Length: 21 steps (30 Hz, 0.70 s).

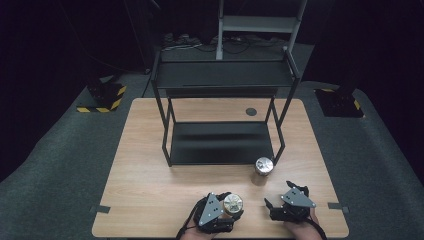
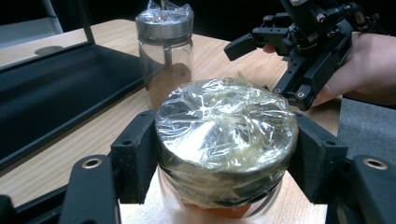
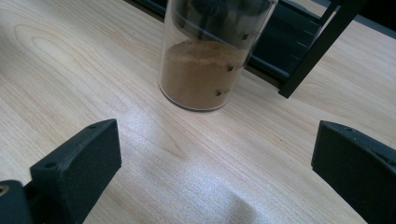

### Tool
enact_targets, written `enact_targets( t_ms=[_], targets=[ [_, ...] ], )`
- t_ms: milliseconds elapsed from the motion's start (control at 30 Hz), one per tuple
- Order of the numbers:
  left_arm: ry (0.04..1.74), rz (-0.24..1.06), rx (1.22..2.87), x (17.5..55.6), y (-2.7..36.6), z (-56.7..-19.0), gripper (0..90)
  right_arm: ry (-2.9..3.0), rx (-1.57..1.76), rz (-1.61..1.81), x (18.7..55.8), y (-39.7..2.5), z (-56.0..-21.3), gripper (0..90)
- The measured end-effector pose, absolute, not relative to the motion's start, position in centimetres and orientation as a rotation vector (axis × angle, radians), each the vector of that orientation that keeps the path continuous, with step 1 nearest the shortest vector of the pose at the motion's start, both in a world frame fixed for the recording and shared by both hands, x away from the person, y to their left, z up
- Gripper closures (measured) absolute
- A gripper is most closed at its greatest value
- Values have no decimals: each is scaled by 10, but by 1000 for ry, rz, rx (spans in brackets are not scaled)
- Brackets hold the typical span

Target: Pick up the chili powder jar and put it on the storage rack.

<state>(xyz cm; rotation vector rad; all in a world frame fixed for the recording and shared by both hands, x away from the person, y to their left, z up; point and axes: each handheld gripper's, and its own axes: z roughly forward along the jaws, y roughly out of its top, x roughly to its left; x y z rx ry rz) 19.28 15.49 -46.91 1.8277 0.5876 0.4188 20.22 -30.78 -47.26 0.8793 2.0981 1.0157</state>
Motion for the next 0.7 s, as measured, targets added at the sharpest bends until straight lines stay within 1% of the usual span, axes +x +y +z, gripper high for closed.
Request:
enact_targets(
  t_ms=[400, 700],
  targets=[
    [669, 463, 1769, 190, 176, -464, 344, 2098, 879, 1013, 202, -307, -473, 4],
    [731, 534, 1741, 183, 198, -460, 346, 2097, 881, 1011, 202, -307, -473, 4]
  ],
)
